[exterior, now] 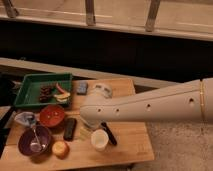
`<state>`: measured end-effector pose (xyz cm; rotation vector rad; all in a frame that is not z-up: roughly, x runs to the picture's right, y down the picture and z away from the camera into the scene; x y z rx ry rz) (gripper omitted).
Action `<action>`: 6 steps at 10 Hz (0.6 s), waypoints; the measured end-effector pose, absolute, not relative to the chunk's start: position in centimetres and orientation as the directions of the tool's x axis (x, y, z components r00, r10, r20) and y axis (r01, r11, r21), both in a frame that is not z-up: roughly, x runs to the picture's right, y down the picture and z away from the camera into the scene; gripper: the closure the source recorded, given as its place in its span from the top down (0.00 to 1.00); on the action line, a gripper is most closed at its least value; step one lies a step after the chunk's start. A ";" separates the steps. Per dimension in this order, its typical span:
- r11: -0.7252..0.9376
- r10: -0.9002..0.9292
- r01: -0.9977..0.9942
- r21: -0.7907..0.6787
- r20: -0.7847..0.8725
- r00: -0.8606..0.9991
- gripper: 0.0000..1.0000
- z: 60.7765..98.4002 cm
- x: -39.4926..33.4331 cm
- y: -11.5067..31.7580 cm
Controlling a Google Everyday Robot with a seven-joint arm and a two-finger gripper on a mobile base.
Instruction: Place apple in red bowl
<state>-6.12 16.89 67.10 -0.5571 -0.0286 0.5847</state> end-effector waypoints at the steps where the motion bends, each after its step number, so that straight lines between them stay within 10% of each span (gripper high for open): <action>1: 0.691 0.530 -0.512 -0.510 -0.125 0.839 0.80 67.1 -6.3 16.9; 6: 0.688 0.481 -0.408 -0.600 -0.044 0.876 0.80 69.0 -9.7 18.0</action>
